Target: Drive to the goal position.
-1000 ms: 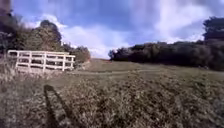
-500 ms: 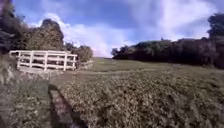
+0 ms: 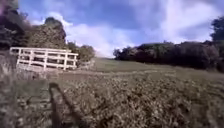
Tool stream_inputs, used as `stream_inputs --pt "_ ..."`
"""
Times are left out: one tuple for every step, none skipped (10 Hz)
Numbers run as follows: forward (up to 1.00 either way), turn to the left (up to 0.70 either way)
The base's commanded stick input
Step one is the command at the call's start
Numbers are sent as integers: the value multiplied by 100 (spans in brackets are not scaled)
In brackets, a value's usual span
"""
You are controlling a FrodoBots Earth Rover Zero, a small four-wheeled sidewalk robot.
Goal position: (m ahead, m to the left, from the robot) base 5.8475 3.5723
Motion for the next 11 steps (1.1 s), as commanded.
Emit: stream_inputs --pt "70 0" --pt "70 0" --pt "70 0" --pt "70 0" --pt "70 0" --pt "70 0" --pt "70 0" --pt "70 0" --pt "70 0" --pt "70 0" --pt "70 0"
